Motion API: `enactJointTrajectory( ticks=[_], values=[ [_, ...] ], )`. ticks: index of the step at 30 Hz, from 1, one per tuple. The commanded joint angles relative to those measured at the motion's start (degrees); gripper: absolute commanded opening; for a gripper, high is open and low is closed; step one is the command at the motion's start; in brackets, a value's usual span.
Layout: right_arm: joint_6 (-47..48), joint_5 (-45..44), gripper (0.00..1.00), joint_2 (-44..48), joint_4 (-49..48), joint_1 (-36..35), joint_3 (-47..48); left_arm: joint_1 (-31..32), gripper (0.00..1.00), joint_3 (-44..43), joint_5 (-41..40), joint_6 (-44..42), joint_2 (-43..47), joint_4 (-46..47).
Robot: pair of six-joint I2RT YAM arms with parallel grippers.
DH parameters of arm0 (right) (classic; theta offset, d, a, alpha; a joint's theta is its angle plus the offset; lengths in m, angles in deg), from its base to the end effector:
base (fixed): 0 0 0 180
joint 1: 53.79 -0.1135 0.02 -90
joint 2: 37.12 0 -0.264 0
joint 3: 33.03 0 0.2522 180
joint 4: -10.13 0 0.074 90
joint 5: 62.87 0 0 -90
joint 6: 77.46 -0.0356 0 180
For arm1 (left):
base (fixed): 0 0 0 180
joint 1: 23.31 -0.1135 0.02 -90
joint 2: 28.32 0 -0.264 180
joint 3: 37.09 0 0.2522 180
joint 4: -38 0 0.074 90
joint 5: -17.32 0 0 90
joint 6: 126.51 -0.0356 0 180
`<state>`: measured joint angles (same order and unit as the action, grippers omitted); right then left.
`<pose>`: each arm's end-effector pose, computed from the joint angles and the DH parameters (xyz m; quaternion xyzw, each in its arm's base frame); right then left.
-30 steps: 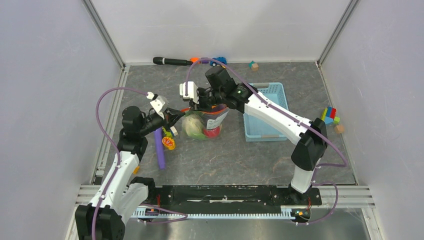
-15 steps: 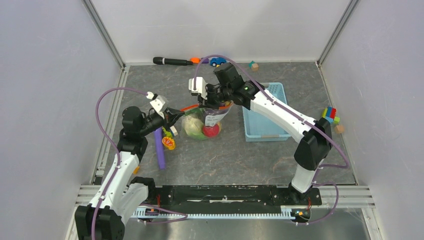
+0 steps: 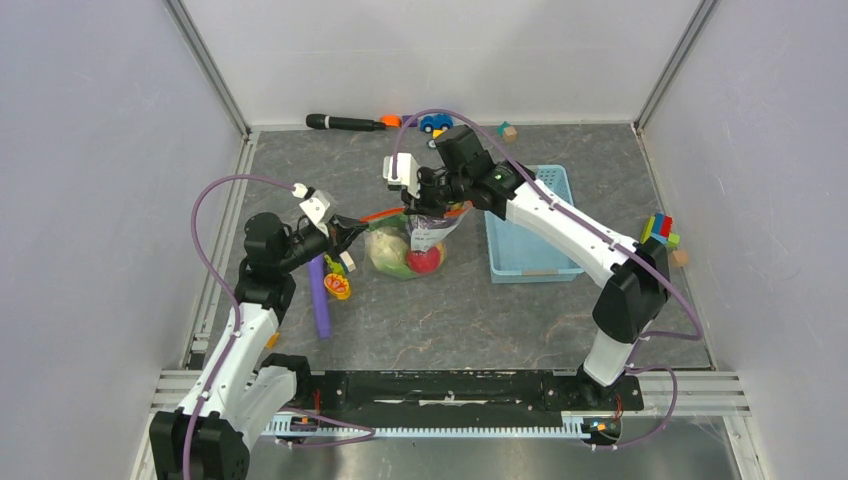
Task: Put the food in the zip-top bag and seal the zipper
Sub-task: Zip the zipper food storage bag at the center of the board.
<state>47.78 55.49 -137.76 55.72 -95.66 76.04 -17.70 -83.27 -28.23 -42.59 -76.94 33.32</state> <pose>0.2882 0.2810 0.3463 -0.6264 0.6111 0.2440 0.4180 0.1927 -0.0440 0.2885 0.3197 0.6649 -0.2810 0.6138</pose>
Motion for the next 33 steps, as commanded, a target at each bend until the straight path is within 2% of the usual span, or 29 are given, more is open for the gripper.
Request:
enactJointTrajectory(
  ticks=[1,9,29,33],
  values=[
    [0.96,-7.09,0.00,4.11,-0.19,2.84,-0.47,-0.77,0.02,-0.05,-2.42,0.50,1.06,0.14],
    [0.98,-9.92,0.00,4.68,0.20,3.62,-0.84,-0.77,0.02,-0.15,-3.31,0.81,1.30,0.15],
    [1.68,-24.09,0.00,4.34,3.10,4.96,-0.91,-0.77,0.02,-0.39,-5.31,1.24,2.13,0.15],
    [1.82,-23.14,0.00,4.36,3.28,5.08,-1.07,-0.73,0.02,-0.17,-5.39,1.60,2.27,0.74]
  ],
)
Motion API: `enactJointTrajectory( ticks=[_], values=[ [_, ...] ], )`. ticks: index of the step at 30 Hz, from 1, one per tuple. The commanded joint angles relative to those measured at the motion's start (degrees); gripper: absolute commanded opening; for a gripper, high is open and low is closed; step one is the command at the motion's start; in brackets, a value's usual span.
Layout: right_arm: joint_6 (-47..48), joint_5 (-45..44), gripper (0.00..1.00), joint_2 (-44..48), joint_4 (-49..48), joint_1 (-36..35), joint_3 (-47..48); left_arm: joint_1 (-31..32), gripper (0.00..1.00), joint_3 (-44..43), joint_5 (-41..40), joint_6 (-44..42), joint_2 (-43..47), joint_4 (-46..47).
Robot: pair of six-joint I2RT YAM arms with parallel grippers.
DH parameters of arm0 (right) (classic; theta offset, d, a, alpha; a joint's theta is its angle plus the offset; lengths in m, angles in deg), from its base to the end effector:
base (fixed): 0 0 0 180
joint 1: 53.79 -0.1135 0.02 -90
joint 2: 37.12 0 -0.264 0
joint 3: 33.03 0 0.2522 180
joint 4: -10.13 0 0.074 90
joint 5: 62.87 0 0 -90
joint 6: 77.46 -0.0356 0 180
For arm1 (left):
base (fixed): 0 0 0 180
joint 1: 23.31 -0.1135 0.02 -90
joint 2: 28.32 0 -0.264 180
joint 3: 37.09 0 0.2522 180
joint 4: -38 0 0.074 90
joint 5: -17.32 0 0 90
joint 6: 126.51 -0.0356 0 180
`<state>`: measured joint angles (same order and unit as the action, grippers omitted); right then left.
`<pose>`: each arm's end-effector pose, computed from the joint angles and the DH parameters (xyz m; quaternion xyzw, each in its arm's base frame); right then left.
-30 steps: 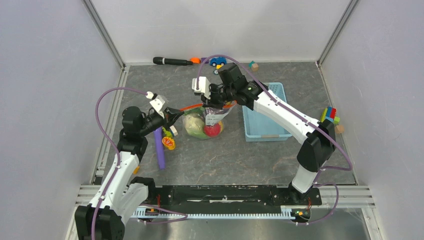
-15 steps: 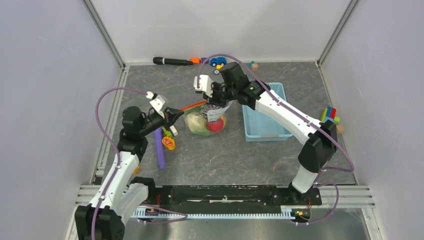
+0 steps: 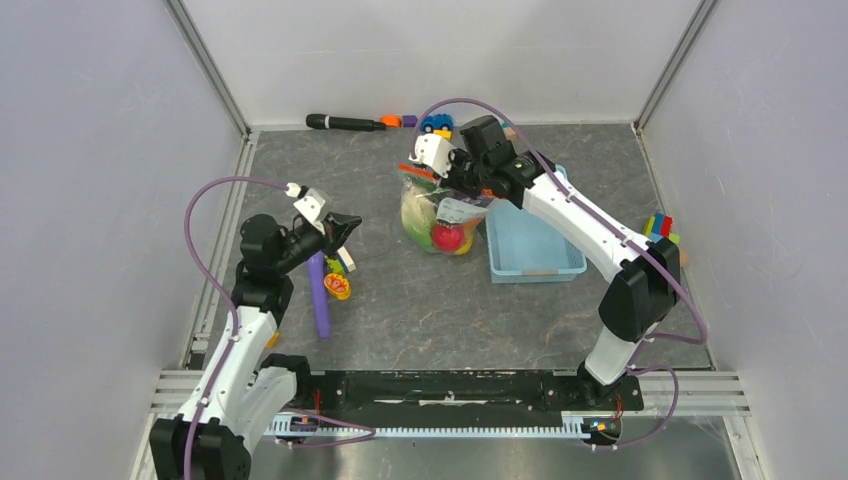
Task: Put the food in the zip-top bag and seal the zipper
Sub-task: Zip the zipper food storage bag at the center of the board.
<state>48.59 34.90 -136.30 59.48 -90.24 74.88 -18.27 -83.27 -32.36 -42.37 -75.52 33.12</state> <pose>0.3143 0.2382 0.3413 -0.5588 0.7143 0.0630 0.4165 0.1906 -0.0399 0.2923 0.2960 0.6720 -0.2514 0.6306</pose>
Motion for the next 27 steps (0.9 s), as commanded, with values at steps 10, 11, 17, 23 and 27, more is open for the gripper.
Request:
enactJointTrajectory(
  ticks=[10,11,17,23,27],
  values=[
    [1.30,19.41,0.00,4.34,-0.10,-0.38,2.89,-0.20,1.00,-6.91,9.52,4.99,-5.31,4.12],
    [1.26,22.14,0.00,4.55,0.08,-0.43,3.27,-0.12,1.00,-8.44,11.31,4.99,-6.12,4.21],
    [0.91,30.51,0.00,4.51,1.75,-0.38,4.81,0.78,1.00,-15.79,16.75,1.89,-9.79,4.08],
    [-1.62,31.17,0.00,4.51,1.54,-0.38,4.59,6.46,1.00,-24.60,19.07,-12.58,-14.48,-10.37],
    [-1.95,32.65,0.00,4.87,0.69,-0.38,2.87,10.08,1.00,-31.82,18.45,-25.26,-20.12,-25.73]
  ],
)
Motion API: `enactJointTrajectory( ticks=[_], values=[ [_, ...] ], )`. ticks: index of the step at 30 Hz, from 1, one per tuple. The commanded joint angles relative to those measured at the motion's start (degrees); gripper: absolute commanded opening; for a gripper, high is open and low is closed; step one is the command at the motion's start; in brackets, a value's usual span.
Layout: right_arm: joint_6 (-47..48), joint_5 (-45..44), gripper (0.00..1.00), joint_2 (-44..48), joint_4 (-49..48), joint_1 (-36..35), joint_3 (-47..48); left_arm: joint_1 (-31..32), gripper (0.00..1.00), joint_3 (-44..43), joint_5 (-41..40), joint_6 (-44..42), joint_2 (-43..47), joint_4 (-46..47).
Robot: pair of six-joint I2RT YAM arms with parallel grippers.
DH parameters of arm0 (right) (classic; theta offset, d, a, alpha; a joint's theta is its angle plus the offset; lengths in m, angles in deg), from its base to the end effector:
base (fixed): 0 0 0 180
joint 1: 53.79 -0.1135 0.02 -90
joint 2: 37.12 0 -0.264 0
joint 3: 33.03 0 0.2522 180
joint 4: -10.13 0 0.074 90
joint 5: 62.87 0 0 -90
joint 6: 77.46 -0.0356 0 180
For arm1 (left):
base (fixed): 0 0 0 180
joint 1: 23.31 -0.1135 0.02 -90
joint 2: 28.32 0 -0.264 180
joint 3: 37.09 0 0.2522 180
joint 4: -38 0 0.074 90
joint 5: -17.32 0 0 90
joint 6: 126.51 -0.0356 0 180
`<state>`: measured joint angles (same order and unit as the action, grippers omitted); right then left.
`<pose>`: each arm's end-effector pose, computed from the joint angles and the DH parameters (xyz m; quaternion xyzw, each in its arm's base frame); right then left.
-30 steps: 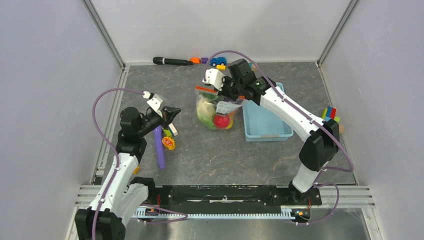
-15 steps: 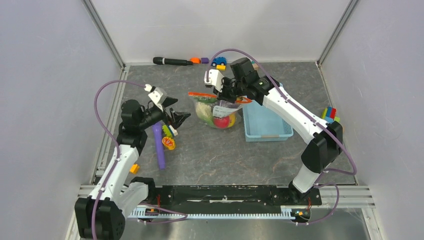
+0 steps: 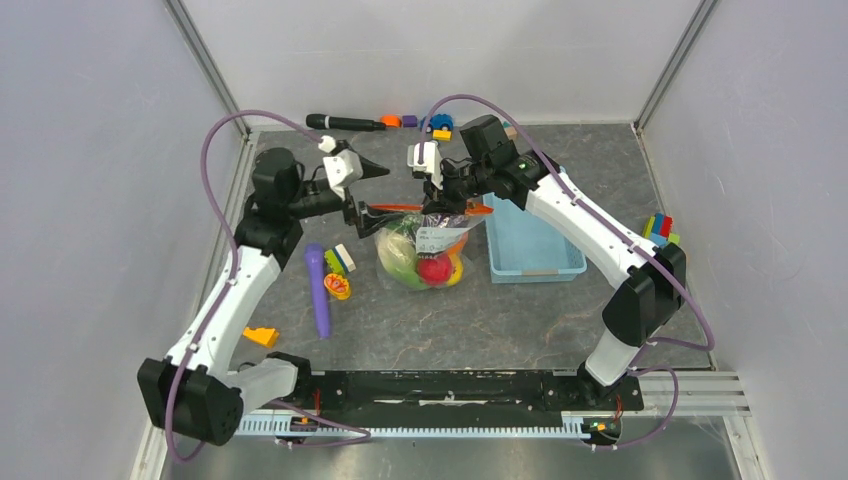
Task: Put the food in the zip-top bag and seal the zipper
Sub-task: Zip the zipper food storage bag at the center of the board.
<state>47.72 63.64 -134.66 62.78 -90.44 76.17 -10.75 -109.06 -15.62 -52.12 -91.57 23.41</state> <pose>0.2915 0.2433 0.3589 -0.6121 0.6236 0.2901 0.3902 0.2310 -0.0821 0.3779 0.4691 0.5548 -0.3388 0.5978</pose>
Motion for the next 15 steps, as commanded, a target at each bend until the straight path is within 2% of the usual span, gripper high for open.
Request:
enactJointTrajectory(
  ticks=[1,5,9,15],
  values=[
    [-0.33,4.37,0.00,3.45,-2.80,-0.18,0.90,2.89,1.00,-7.28,1.58,-18.39,-5.40,-19.18],
    [-0.89,5.41,0.00,4.00,-4.80,-0.17,-0.31,3.00,1.00,-9.58,0.04,-24.13,-8.79,-24.84],
    [-2.84,6.99,0.00,4.49,-8.27,-0.18,-1.65,3.01,1.00,-8.10,0.61,-27.13,-10.65,-25.72],
    [-3.74,7.39,0.00,3.88,-9.67,-0.31,-2.28,3.47,1.00,-9.68,1.65,-23.85,-13.88,-25.02]
  ],
)
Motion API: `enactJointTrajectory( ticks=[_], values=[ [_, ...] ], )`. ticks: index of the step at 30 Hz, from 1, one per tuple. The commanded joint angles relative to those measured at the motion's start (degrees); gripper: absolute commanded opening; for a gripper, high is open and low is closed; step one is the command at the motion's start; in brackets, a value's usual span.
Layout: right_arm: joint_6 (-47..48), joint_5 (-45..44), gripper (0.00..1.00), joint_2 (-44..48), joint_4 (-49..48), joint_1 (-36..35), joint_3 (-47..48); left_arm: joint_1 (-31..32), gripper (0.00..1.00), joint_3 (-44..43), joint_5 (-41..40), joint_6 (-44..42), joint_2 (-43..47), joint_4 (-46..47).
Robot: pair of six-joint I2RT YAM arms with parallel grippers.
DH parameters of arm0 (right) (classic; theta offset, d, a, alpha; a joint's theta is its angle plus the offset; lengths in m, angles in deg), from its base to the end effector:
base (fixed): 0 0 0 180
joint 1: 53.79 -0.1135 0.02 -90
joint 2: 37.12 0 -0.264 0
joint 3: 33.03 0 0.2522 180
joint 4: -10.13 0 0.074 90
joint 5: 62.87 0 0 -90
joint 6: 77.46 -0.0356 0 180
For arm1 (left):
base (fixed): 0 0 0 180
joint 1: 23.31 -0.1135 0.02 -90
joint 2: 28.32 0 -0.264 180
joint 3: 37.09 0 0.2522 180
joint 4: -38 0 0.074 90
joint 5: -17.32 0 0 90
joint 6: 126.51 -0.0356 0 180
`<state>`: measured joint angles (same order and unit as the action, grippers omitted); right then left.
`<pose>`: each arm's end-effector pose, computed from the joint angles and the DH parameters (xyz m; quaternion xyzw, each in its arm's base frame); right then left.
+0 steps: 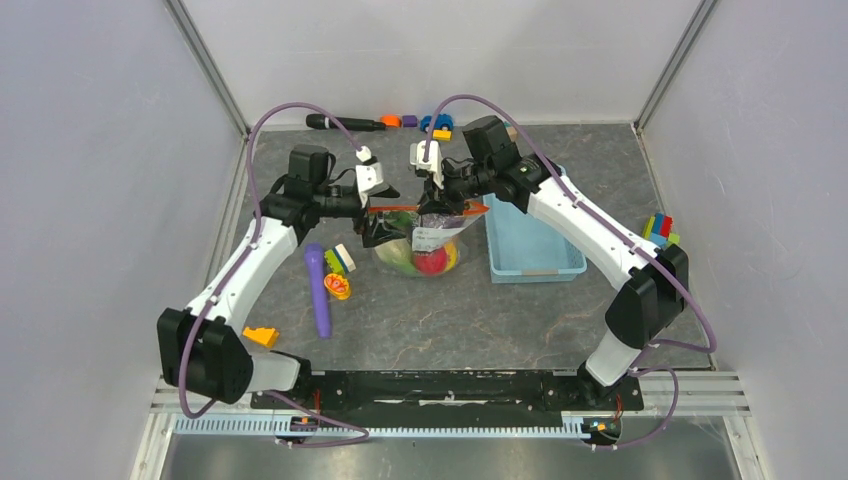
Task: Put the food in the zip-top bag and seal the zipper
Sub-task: Zip the zipper food storage bag at the center of the board.
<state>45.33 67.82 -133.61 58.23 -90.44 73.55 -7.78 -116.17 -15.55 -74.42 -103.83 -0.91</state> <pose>0.2892 0.2441 0.3578 -0.6053 0.6059 0.3262 0.4002 0.2635 -0.1043 0.3308 0.5469 0.5982 -0.3385 0.4780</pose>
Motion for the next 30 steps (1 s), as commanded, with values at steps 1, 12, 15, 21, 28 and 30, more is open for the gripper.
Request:
enactJointTrajectory(
  ticks=[1,12,15,21,28,30],
  values=[
    [-1.41,3.30,0.00,2.71,-5.16,-0.23,0.18,0.62,0.98,-2.78,1.59,-1.42,-2.08,-0.69],
    [-2.89,5.10,0.00,3.95,-6.11,-0.31,-0.44,1.42,0.54,3.15,-0.04,-3.36,-0.09,0.26],
    [-3.67,4.87,0.00,4.02,-6.39,-0.27,-0.71,1.52,0.33,5.03,-1.78,-1.81,1.61,2.97],
    [-4.54,2.80,0.00,4.73,-6.34,-0.45,-1.72,1.54,0.02,7.08,-3.88,-1.76,3.60,4.43],
    [-1.44,-5.31,0.00,4.53,-1.93,-0.56,-1.94,1.61,0.02,8.05,-4.21,-2.40,4.95,4.84],
    [-0.94,-8.16,0.00,4.42,-0.86,-0.52,-2.11,1.61,0.02,8.51,-4.30,-2.65,5.18,5.17]
  ],
)
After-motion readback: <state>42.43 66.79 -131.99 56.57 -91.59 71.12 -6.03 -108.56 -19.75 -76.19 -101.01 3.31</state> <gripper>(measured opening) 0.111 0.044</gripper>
